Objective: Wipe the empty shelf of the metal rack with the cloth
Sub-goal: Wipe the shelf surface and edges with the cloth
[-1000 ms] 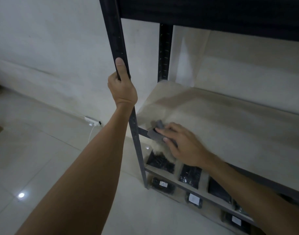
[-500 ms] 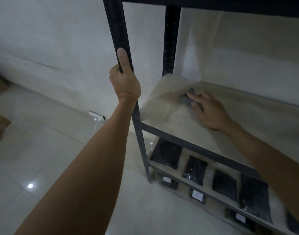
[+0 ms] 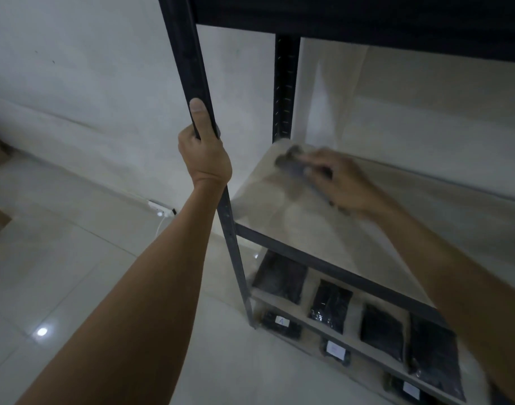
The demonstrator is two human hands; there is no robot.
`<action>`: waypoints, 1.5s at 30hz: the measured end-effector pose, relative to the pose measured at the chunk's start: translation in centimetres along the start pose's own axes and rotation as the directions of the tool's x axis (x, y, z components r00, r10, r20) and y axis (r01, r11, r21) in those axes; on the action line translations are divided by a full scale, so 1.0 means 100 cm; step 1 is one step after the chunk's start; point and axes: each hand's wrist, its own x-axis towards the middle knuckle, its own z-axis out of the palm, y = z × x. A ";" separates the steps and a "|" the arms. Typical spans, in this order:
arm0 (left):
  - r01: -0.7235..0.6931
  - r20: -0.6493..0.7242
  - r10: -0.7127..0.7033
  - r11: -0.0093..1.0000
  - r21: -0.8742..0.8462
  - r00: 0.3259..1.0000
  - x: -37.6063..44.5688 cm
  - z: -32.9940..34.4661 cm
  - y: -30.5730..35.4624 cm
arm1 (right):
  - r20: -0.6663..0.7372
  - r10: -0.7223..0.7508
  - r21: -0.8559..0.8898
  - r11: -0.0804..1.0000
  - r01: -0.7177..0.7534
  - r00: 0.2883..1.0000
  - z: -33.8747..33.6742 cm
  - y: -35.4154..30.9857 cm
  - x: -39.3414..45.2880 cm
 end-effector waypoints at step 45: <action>0.010 -0.031 -0.011 1.000 -0.024 0.999 -0.005 0.003 0.008 | 0.605 -0.282 0.145 0.959 0.245 0.745 0.044 -0.015 0.043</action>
